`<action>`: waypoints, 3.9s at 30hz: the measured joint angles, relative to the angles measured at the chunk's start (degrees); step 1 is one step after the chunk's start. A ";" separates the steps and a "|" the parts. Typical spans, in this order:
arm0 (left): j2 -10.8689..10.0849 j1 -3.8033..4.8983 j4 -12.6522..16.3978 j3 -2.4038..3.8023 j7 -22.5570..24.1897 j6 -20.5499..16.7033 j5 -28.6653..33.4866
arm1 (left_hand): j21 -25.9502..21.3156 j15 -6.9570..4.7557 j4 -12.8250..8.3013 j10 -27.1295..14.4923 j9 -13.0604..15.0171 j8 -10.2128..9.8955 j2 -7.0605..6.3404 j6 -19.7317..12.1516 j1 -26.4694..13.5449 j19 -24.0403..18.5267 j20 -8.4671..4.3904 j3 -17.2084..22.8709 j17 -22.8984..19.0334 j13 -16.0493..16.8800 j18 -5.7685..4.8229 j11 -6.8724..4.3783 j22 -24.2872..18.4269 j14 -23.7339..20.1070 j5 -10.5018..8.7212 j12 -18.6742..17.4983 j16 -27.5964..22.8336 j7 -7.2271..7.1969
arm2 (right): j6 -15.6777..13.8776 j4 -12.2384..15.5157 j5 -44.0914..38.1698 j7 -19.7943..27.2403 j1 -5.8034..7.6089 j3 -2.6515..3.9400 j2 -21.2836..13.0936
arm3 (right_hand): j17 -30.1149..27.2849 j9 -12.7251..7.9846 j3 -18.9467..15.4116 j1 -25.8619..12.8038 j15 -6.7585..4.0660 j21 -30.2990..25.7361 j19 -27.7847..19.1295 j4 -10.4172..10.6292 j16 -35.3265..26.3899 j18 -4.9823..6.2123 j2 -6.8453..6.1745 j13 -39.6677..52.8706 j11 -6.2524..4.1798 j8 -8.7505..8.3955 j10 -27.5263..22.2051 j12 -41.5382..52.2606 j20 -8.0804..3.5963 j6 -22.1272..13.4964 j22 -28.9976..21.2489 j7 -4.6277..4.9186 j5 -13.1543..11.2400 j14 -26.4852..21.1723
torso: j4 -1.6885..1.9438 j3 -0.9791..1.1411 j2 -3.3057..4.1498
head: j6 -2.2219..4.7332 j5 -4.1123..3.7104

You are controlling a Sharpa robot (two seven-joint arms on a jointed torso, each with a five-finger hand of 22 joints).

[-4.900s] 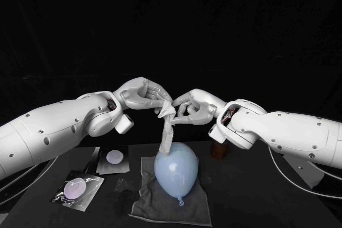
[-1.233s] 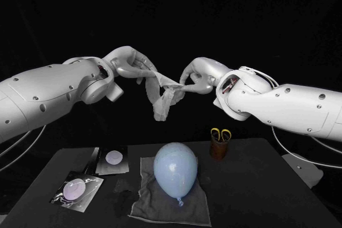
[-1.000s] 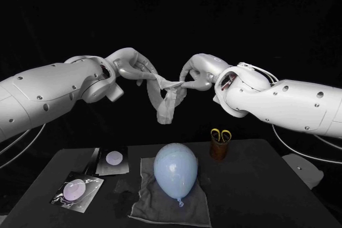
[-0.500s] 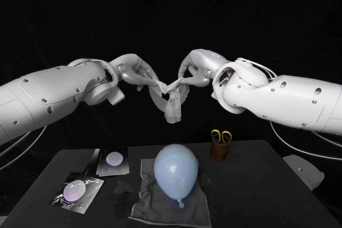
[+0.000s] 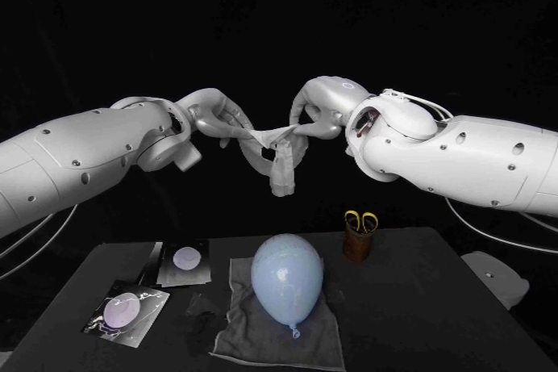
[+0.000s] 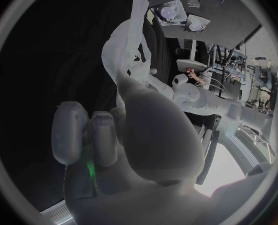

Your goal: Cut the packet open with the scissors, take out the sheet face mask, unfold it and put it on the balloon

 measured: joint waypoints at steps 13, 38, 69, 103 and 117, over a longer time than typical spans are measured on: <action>1.59 -2.25 -1.83 -0.74 0.28 -0.15 1.90 | 0.21 0.01 0.16 -0.01 0.35 0.04 -0.07 -0.02 -0.07 0.41 -0.01 0.16 -0.18 0.00 -0.12 0.01 0.33 -0.01 -0.04 0.00 -0.01 -0.01 | 0.58 1.91 -6.86 -1.81 1.58 0.04 0.49 | 0.02 0.00 0.27 -0.23 0.01 1.05 -0.01 0.27 0.20 0.01 -0.23 0.02 0.00 0.39 0.00 0.34 0.00 -0.07 -0.05 0.04 -0.01 -0.01 | -0.04 0.01 -0.02 | 0.14 -0.43; -0.99 -2.48 -1.44 -0.26 1.34 3.09 11.91 | 0.21 0.03 0.73 0.95 0.35 0.13 -0.28 0.10 -0.16 0.82 -0.01 0.22 -0.63 -0.05 -0.54 -0.50 0.07 -0.02 -0.17 -0.24 -0.22 -0.51 | 2.93 -0.20 -11.18 -3.28 1.80 -0.27 0.87 | 0.03 0.00 0.43 -0.47 0.03 1.04 0.10 0.44 0.20 0.00 -0.47 -0.06 0.00 0.65 0.00 0.60 -0.12 -0.27 -0.01 -0.13 -0.02 -0.02 | 0.03 -0.01 0.01 | 0.18 -0.58; -0.98 -1.38 -1.59 0.28 1.20 3.75 14.63 | 0.20 0.03 0.72 0.93 0.82 -0.20 -0.43 0.00 -0.31 0.81 -0.01 0.20 -1.30 -0.07 -0.58 -0.48 -0.18 -0.03 0.01 -0.24 -0.15 -0.61 | 1.28 -0.51 -9.72 -3.07 1.23 -0.97 0.15 | -0.01 0.00 0.74 -0.75 -0.31 1.00 0.00 0.75 0.20 0.00 -0.75 -0.01 -0.01 0.65 0.01 0.56 -0.21 -0.38 0.00 -0.23 -0.01 -0.10 | 0.01 -0.02 -0.04 | 0.34 -0.24; -9.57 -0.79 22.63 -0.64 -3.40 3.52 17.11 | 0.20 -0.39 0.98 1.75 1.12 0.01 -0.67 0.53 -0.55 1.42 -0.37 0.47 -0.23 -0.12 -0.99 -0.51 -0.04 0.42 -0.05 -0.56 -0.22 -0.73 | -1.09 2.57 -3.71 1.47 -2.43 -1.78 -3.99 | -0.02 -0.02 0.91 -0.75 -0.29 0.36 -0.12 0.92 0.20 0.01 -0.75 -0.02 -0.01 0.82 0.02 0.12 -0.11 -0.40 0.00 -0.25 -0.01 -0.12 | 0.11 0.15 -0.29 | -0.83 0.29; -11.54 -1.44 31.90 -2.61 -5.46 -7.86 27.62 | 0.20 -0.60 1.37 2.38 1.12 -0.21 -0.81 0.81 -0.69 2.36 -0.52 0.56 0.55 -0.15 -0.99 -0.73 0.68 1.21 -0.06 -0.67 -0.22 -1.03 | -1.16 3.82 -3.01 7.44 -4.63 -2.31 -7.03 | 0.03 -0.08 1.21 -0.75 -0.29 0.34 -0.13 0.90 0.16 0.01 -0.75 0.04 -0.01 0.82 0.01 0.10 -0.11 -0.49 -0.04 -0.33 -0.01 -0.12 | 0.24 0.71 -1.66 | -2.16 -0.68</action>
